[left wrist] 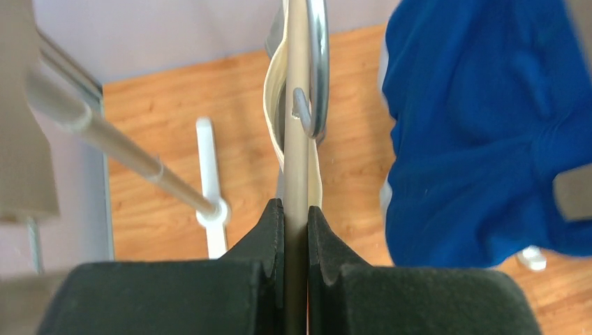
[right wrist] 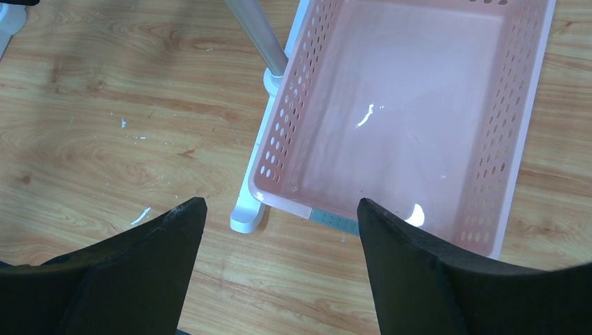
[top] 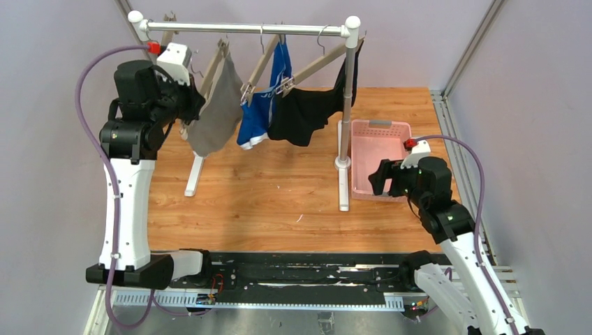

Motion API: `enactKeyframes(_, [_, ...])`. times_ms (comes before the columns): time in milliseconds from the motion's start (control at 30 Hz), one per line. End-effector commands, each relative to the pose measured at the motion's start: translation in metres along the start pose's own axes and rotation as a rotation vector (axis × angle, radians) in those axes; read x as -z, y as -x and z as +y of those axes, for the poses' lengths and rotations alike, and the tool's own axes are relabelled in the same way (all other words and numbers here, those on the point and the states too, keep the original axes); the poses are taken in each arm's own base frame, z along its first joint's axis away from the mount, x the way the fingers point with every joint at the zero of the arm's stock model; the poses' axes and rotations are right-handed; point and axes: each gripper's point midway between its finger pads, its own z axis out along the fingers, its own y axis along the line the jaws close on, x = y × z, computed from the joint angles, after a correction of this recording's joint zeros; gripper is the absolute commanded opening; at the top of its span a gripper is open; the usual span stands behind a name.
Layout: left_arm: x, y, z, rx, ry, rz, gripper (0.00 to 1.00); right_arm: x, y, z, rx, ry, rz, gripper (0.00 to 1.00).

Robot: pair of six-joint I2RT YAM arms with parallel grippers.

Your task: Remove the underwear clipped to the hanger

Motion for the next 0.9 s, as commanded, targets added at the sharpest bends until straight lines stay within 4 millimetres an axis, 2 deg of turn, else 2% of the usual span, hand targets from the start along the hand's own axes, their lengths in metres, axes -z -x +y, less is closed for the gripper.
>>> enactKeyframes(0, [0.022,-0.047,0.004,0.003,0.046,0.125,0.0,-0.005,0.007,0.006,0.028,0.029,-0.01,0.82])
enactKeyframes(167, [0.045,-0.118,0.001,0.033,0.102,0.333,0.0,-0.015,0.011,0.009,0.026,0.043,-0.006,0.82])
enactKeyframes(300, [0.061,-0.156,-0.033,0.013,0.006,0.45,0.0,-0.027,0.017,0.015,0.017,0.068,0.007,0.82])
enactKeyframes(433, [0.071,-0.18,-0.082,0.056,-0.198,0.495,0.0,-0.037,0.023,0.022,0.013,0.101,0.02,0.82])
enactKeyframes(667, [0.096,-0.221,-0.126,0.098,-0.401,0.589,0.0,-0.042,0.037,0.043,0.04,0.222,-0.005,0.82])
enactKeyframes(767, [0.108,-0.224,-0.143,0.107,-0.526,0.584,0.0,-0.036,0.045,0.062,0.06,0.331,-0.015,0.82])
enactKeyframes(867, [0.112,-0.212,-0.155,0.09,-0.619,0.52,0.0,-0.027,0.054,0.085,0.09,0.464,-0.021,0.82])
